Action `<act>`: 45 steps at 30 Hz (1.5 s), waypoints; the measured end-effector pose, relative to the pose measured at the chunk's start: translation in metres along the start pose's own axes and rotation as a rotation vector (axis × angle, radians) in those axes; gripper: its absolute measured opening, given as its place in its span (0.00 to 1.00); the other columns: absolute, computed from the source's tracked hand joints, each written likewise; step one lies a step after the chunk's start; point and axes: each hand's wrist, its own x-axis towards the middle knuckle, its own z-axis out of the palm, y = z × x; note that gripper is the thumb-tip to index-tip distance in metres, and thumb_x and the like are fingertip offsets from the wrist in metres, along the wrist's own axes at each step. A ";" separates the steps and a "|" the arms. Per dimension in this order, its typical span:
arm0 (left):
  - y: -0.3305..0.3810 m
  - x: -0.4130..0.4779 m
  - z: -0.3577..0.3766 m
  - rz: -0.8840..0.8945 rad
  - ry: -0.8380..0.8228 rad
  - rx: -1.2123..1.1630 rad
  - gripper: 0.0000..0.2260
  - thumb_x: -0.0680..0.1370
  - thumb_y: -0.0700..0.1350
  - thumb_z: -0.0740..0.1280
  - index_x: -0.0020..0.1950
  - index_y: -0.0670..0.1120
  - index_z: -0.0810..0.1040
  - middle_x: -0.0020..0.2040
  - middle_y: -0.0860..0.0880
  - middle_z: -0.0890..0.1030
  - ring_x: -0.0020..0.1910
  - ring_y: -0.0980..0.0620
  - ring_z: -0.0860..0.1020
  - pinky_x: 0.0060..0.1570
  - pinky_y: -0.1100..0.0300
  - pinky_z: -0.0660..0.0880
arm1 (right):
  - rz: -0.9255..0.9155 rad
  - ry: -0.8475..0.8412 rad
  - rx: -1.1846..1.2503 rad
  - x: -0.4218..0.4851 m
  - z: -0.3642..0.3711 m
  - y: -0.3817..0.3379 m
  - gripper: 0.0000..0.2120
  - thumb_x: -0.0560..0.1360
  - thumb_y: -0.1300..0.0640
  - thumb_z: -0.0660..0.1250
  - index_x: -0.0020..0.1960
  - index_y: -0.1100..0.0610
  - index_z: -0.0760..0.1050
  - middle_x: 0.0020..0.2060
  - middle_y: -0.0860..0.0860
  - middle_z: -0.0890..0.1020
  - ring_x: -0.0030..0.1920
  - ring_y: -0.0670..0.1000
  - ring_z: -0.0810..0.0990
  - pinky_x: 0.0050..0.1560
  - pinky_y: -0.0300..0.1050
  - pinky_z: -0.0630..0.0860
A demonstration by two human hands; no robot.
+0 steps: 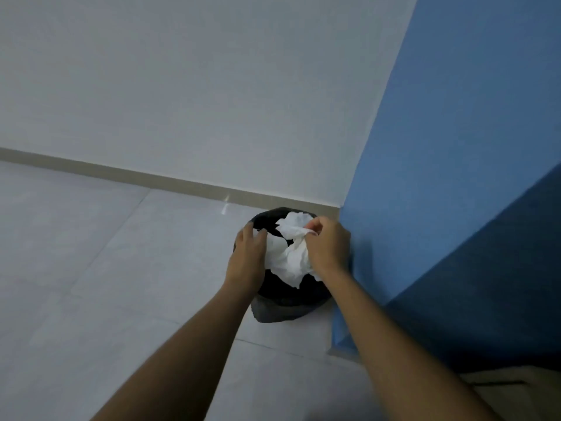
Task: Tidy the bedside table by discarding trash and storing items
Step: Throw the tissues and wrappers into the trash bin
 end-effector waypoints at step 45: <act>0.119 -0.200 -0.048 0.335 0.023 -0.090 0.07 0.77 0.43 0.63 0.49 0.42 0.79 0.45 0.41 0.83 0.41 0.41 0.82 0.37 0.53 0.78 | 0.278 -0.003 -0.209 -0.296 -0.222 0.107 0.07 0.73 0.57 0.62 0.48 0.53 0.78 0.47 0.50 0.83 0.49 0.53 0.81 0.45 0.42 0.73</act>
